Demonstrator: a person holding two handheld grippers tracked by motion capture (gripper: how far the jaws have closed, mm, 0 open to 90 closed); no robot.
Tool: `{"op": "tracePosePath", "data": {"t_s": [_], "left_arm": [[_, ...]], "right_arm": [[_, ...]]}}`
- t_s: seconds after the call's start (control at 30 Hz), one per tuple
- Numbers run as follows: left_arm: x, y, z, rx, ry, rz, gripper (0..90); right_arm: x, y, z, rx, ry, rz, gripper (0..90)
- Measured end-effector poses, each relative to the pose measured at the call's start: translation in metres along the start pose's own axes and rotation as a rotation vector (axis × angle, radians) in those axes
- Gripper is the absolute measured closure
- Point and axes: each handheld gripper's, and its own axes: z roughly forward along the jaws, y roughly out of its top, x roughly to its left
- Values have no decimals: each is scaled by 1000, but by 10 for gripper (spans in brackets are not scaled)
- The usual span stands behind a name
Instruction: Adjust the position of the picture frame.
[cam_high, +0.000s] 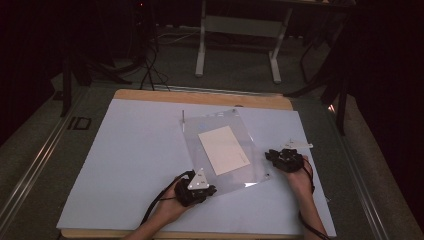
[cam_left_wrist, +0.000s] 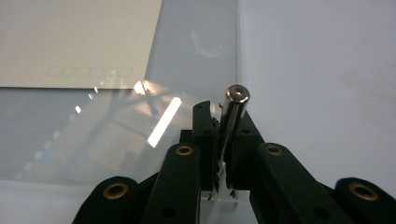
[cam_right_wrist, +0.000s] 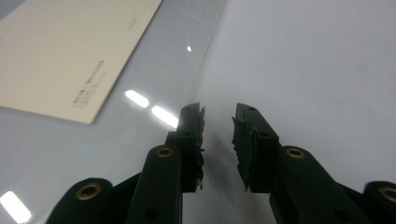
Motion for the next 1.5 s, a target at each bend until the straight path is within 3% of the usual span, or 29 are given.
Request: {"op": "tracePosePath", "data": {"t_s": [0.13, 0.2, 0.4, 0.57, 0.67, 0.9, 1.13, 1.2, 1.5], "left_arm": [[9, -15, -29, -24, -5, -31, 844], [15, -26, -44, -28, 18, -61, 844], [44, -74, -95, -5, 192, -208, 842], [60, -94, -117, 0, 310, -326, 841], [60, -96, -115, 19, 323, -332, 839], [59, -98, -114, 1, 321, -344, 837], [57, -98, -114, -1, 322, -341, 838], [54, -98, -115, 1, 314, -330, 838], [45, -102, -117, -10, 284, -320, 836]], "right_arm": [[1, 2, 2, -4, 3, -4, 718], [4, 4, 4, -4, 8, -11, 718], [15, 16, 12, -7, 22, -52, 721], [26, 33, 25, -33, 61, -70, 727], [36, 47, 41, -45, 88, -96, 728], [60, 80, 76, -68, 156, -141, 732], [75, 107, 104, -85, 199, -142, 737], [84, 122, 119, -95, 220, -147, 739], [108, 156, 153, -121, 270, -156, 737]]}}
